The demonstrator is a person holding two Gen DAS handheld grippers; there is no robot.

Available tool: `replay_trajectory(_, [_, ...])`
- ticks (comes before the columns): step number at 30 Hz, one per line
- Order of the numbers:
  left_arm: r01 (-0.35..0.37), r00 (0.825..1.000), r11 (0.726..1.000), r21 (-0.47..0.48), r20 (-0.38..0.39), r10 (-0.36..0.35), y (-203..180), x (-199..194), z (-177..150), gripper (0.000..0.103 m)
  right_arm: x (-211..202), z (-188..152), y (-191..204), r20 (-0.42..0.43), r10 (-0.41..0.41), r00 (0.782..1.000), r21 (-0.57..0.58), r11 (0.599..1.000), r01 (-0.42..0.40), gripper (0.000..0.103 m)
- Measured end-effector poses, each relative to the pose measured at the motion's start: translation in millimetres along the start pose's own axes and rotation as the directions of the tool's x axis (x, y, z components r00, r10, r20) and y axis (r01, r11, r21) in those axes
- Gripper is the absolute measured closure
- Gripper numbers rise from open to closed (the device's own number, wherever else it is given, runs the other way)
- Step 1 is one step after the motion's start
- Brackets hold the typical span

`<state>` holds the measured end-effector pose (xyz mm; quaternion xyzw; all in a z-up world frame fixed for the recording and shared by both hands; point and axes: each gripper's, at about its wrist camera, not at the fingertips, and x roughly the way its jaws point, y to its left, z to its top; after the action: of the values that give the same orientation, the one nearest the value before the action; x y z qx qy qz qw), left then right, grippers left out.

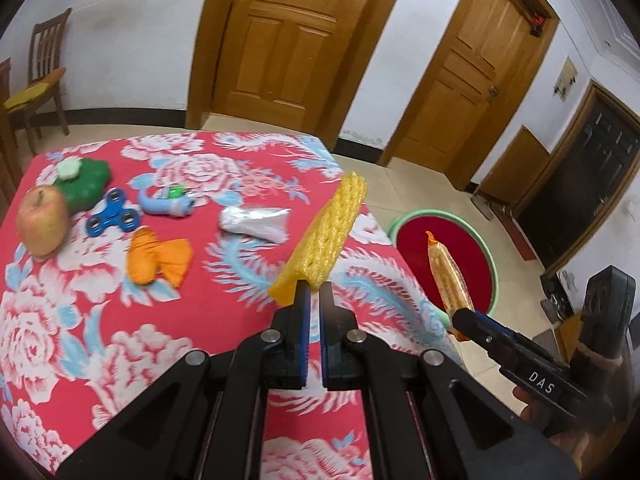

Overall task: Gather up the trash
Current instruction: 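Carry the foam net and biscuit packet over the bucket and open both tools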

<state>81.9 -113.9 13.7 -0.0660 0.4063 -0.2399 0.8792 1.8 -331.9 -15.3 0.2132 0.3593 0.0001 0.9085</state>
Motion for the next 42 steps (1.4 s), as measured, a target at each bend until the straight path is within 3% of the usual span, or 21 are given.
replay_trajectory(21, [0.109, 0.991, 0.979, 0.173, -0.099, -0.093, -104, 78, 20, 0.101, -10, 15, -100, 0.029, -0.122, 0.992, 0.206, 0.972, 0.113, 0.062])
replay_trajectory(33, [0.153, 0.98, 0.966, 0.207, -0.156, -0.121, -132, 116, 22, 0.101, -2, 20, -138, 0.006, -0.177, 0.984, 0.292, 0.941, 0.168, 0.06])
replay_trajectory(42, [0.169, 0.973, 0.961, 0.221, -0.194, -0.126, -143, 136, 18, 0.101, -7, 23, -144, 0.027, -0.188, 0.982, 0.281, 0.944, 0.173, 0.06])
